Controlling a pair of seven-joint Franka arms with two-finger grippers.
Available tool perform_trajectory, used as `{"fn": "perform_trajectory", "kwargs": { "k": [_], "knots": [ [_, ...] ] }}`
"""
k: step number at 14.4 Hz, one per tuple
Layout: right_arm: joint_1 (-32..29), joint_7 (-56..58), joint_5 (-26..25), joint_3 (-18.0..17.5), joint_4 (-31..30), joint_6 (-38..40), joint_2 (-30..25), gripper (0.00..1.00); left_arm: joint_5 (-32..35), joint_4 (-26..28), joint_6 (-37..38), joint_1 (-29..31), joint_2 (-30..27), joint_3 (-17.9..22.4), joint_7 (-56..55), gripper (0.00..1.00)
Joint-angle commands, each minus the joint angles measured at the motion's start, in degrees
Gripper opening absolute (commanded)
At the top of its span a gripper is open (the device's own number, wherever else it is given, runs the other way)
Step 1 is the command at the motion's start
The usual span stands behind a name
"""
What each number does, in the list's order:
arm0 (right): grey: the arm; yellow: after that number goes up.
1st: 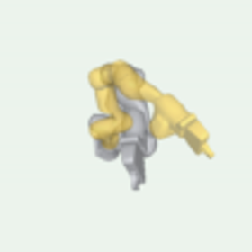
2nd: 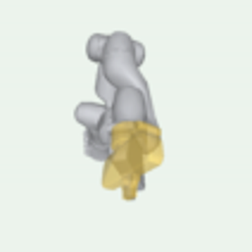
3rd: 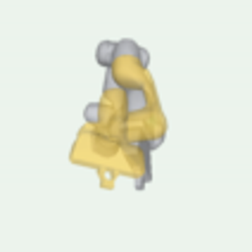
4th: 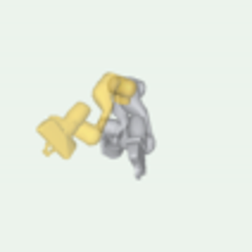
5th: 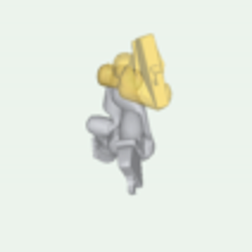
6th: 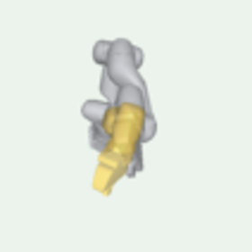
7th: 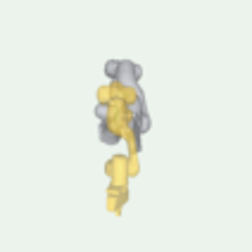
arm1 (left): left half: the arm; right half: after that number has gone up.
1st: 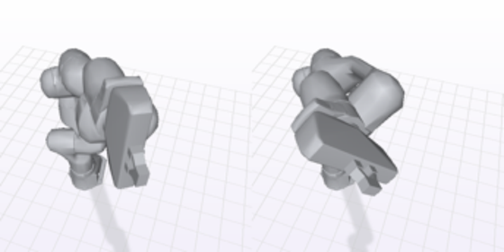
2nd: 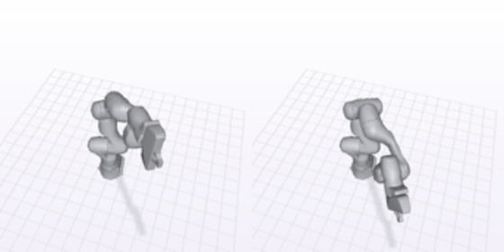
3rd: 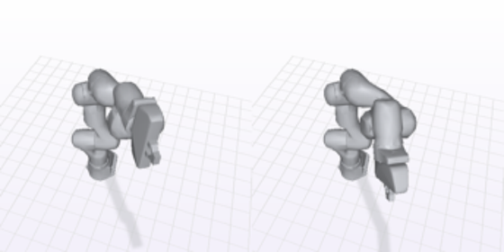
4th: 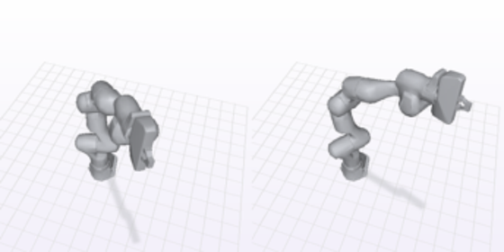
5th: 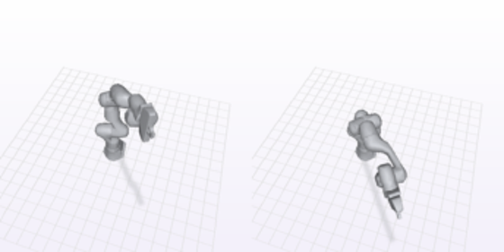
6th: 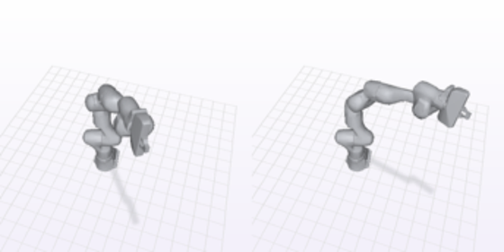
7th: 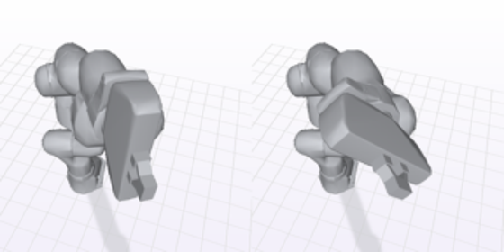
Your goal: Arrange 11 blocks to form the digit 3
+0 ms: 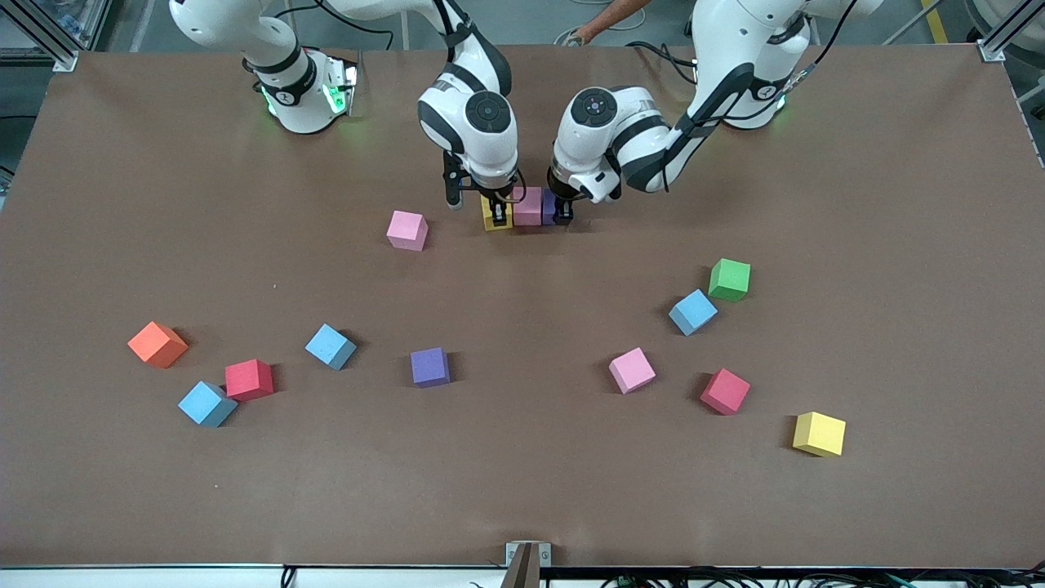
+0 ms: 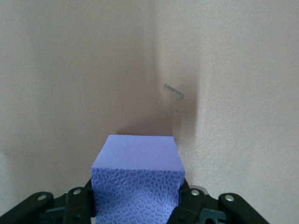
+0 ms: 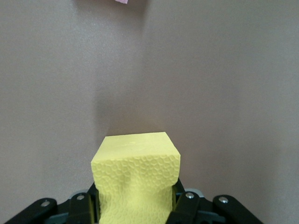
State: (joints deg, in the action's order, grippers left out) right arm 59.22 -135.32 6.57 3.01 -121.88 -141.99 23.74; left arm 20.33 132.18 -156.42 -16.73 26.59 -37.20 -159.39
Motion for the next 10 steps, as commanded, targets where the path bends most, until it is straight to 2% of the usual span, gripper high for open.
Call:
{"fn": "perform_trajectory", "kwargs": {
  "k": [1, 8, 9, 10],
  "knots": [
    [1.69, -2.14, 1.52, 0.25, 2.35, -0.83, 4.21, 0.04, 2.35, -0.87, -1.60, -1.03, 2.23, -0.42, -12.17, 0.22],
    [2.30, -3.28, 1.52, 0.25, 2.35, -0.65, 4.39, 0.04, 2.17, -1.57, -1.60, -1.82, 3.20, -0.33, -12.17, 0.23],
    [2.30, -3.28, 1.52, 0.25, 2.35, -0.57, 4.39, 0.07, 2.26, -1.57, -1.52, -1.82, 3.20, -0.33, -12.17, 0.26],
    [2.30, -3.28, 1.52, 0.25, 2.26, -0.57, 4.39, 0.13, 2.26, -1.57, -1.52, -1.82, 3.29, -0.33, -12.17, 0.32]
  ]
}}
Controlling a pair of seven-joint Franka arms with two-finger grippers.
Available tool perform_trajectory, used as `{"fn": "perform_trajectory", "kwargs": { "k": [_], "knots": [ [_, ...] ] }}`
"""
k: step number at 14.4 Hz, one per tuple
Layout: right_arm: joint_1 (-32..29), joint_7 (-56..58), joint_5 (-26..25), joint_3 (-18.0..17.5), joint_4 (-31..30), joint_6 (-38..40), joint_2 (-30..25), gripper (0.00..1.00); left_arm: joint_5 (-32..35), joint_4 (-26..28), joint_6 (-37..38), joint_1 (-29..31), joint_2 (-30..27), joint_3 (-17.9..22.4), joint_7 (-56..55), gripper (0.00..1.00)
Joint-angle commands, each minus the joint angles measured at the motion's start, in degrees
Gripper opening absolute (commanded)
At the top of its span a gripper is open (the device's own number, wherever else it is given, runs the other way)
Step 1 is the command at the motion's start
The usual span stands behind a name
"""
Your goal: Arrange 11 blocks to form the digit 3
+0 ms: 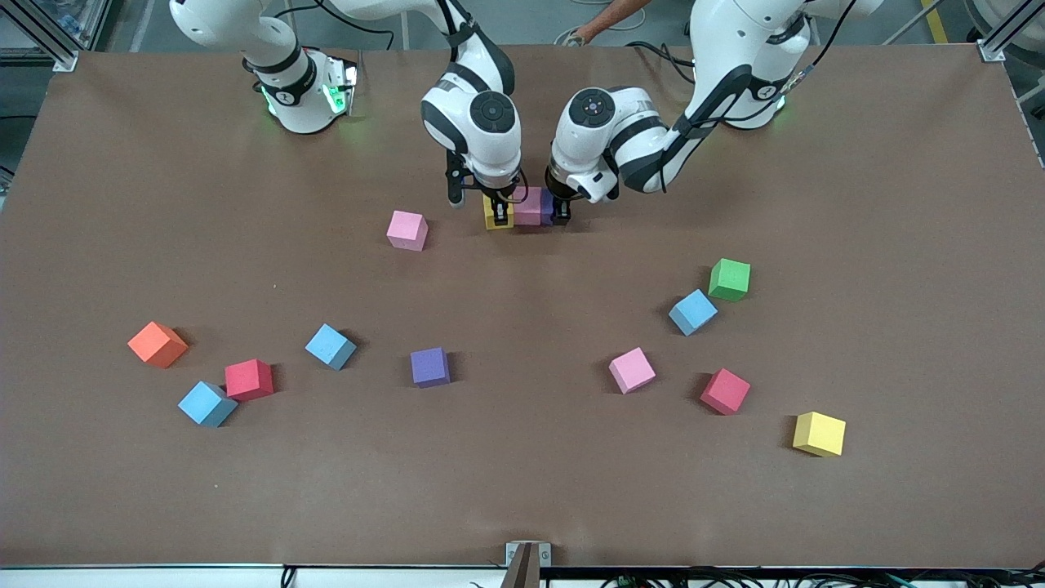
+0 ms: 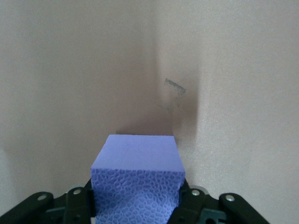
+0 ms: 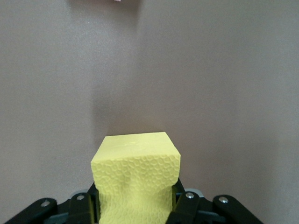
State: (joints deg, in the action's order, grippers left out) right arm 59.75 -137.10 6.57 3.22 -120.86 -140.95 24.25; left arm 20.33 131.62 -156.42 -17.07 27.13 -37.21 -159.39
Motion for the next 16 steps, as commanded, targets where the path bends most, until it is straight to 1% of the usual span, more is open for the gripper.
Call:
{"fn": "perform_trajectory", "kwargs": {
  "k": [1, 2, 3, 4, 5, 8, 16],
  "knots": [
    [1.69, -1.50, 1.43, 0.03, 1.24, -1.69, 3.88, 0.24, 2.26, -1.02, -1.52, -1.48, 2.84, -0.32, -12.09, 0.42],
    [1.43, -1.41, 1.43, 0.03, 1.24, -1.69, 3.88, 0.40, 2.35, -1.02, -1.52, -1.56, 2.84, -0.32, -11.91, 0.59],
    [1.51, -1.41, 1.43, 0.03, 1.24, -1.61, 3.88, 0.68, 2.43, -1.02, -1.52, -2.52, 2.75, -0.32, -11.82, 0.95],
    [1.42, -1.24, 1.43, 0.03, 1.24, -1.35, 3.88, 0.83, 2.43, -1.11, -1.52, -3.05, 2.67, -0.23, -11.82, 1.00],
    [1.68, -0.89, 1.17, 0.12, 1.24, -1.08, 3.97, 1.00, 2.52, -1.45, -1.43, -3.06, 2.66, -0.23, -11.82, 1.00],
    [1.25, 2.79, 0.99, 0.12, 1.24, -0.64, 3.88, 1.00, 2.52, -1.55, -0.73, -3.76, 2.05, -0.23, -11.73, 1.00],
    [1.07, 3.51, 0.90, 0.12, 1.33, 1.73, 3.18, 1.00, 2.61, -2.16, 2.78, -3.76, -1.20, -0.40, -11.73, 1.00]
  ]
}}
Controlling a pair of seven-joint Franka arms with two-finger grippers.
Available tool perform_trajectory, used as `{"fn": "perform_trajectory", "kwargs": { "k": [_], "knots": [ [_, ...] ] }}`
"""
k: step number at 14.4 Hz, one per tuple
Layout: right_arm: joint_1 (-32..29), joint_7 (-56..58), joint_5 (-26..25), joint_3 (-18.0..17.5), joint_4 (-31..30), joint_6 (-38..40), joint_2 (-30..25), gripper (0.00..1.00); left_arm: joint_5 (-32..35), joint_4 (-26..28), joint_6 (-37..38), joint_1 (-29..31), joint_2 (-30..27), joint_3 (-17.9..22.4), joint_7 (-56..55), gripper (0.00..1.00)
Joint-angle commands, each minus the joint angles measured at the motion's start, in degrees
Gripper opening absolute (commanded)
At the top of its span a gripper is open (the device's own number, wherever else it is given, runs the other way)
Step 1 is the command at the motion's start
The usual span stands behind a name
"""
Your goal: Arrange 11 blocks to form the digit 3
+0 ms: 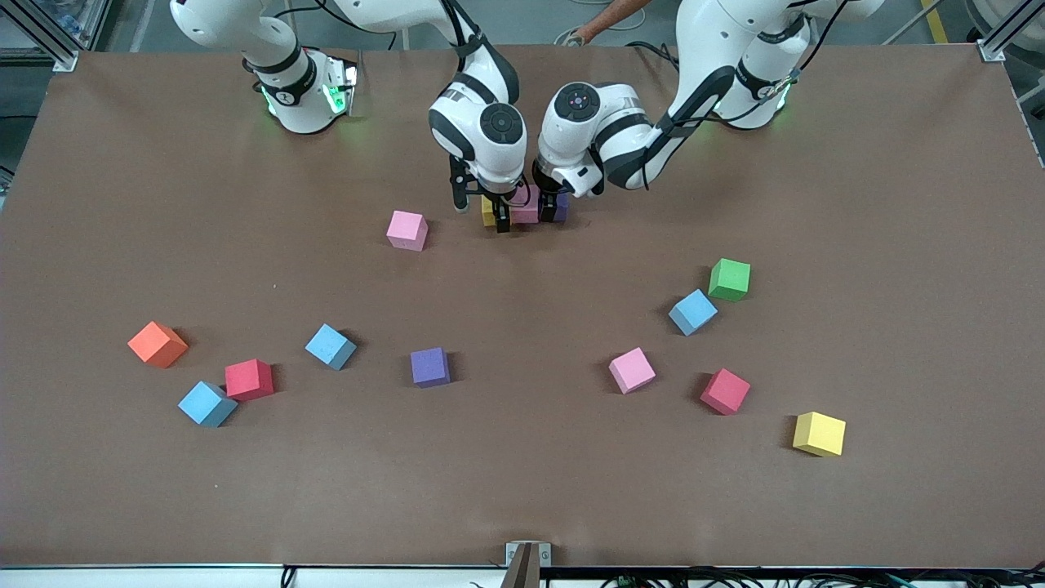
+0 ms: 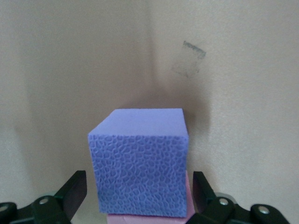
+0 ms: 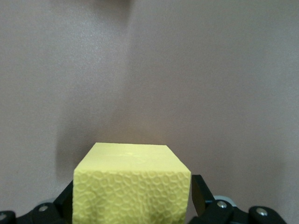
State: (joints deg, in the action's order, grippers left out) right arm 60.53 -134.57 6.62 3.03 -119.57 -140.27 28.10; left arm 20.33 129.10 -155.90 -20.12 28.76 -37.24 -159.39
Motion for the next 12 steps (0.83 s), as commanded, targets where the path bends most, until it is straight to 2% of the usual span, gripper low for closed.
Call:
{"fn": "perform_trajectory", "kwargs": {
  "k": [1, 8, 12],
  "knots": [
    [0.29, 0.97, 0.85, 0.31, 0.04, 1.49, -0.85, 1.00, 2.61, 0.36, 2.78, -0.62, -3.53, -0.46, -11.65, 1.00],
    [0.20, 1.76, 0.94, 0.57, 0.39, 6.31, -4.37, 1.00, 2.26, -0.34, 10.78, 0.00, -11.26, -0.99, -11.21, 1.00],
    [-0.58, 3.68, 0.85, 1.01, 0.31, 9.30, -7.88, 1.00, 1.91, -7.01, 18.33, 1.92, -11.27, -0.99, -8.59, 1.00]
  ]
}}
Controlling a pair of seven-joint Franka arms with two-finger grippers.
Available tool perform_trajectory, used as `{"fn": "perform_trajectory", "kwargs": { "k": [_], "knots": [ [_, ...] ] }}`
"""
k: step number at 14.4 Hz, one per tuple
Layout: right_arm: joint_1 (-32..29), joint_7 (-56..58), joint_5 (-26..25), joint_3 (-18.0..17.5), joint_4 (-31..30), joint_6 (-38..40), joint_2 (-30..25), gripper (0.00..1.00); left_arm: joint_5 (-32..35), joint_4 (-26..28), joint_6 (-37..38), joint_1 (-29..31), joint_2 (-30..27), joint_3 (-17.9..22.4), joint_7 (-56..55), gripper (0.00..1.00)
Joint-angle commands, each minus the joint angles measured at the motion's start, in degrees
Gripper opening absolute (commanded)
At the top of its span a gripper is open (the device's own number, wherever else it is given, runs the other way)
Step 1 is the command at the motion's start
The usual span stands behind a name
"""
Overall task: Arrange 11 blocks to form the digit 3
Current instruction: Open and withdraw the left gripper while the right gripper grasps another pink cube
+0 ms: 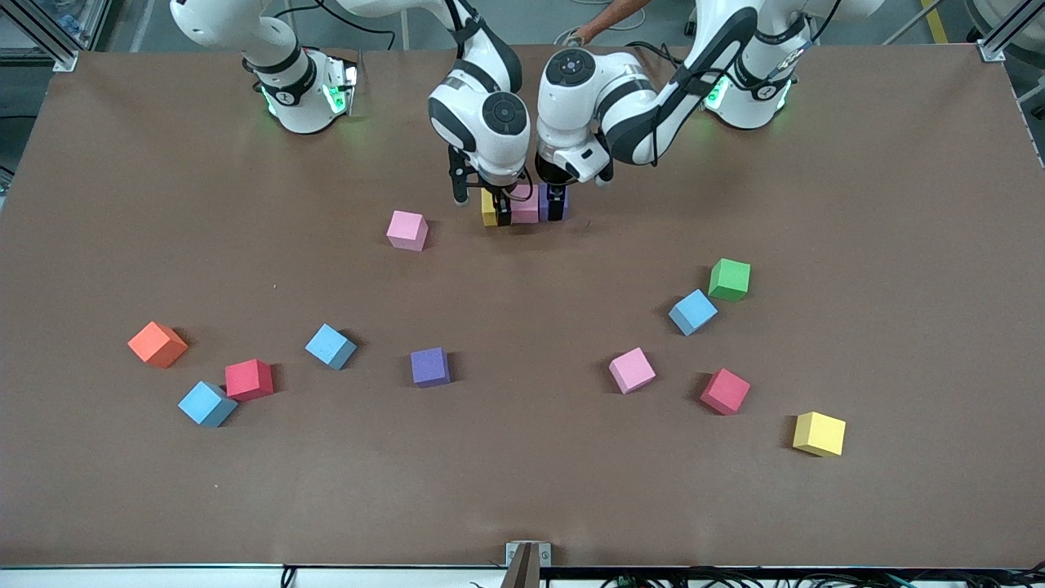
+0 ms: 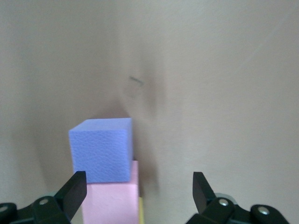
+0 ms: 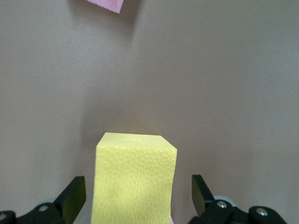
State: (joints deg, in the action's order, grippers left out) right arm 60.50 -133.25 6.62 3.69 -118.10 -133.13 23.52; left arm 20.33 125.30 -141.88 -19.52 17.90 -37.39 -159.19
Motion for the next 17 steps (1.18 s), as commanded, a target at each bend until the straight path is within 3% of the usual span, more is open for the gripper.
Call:
{"fn": "perform_trajectory", "kwargs": {
  "k": [1, 5, 8, 11, 17],
  "knots": [
    [-1.09, 3.59, 0.76, 0.35, -1.52, 3.04, -4.79, 1.00, 1.82, -4.96, 6.33, 1.77, -0.32, -0.84, -6.68, 1.00],
    [-6.26, 14.91, 0.23, 0.52, -1.96, 7.43, -9.97, 1.00, 1.73, -11.82, 10.99, 7.03, 1.17, -0.58, 3.68, 1.00],
    [-10.48, 32.11, -0.99, 0.61, -1.52, 8.93, -11.48, 1.00, 1.73, -17.00, 18.98, 12.04, 1.18, -0.49, 20.01, 1.00],
    [-13.65, 44.44, -5.73, 0.53, -1.70, 9.03, -11.13, 1.00, 1.73, -22.54, 23.39, 18.36, 1.79, -0.49, 37.67, 1.00],
    [-14.54, 52.46, -10.23, 0.53, -5.46, 4.12, -11.65, 1.00, 1.73, -32.12, 30.68, 28.30, 3.20, -0.32, 63.79, 1.00]
  ]
}}
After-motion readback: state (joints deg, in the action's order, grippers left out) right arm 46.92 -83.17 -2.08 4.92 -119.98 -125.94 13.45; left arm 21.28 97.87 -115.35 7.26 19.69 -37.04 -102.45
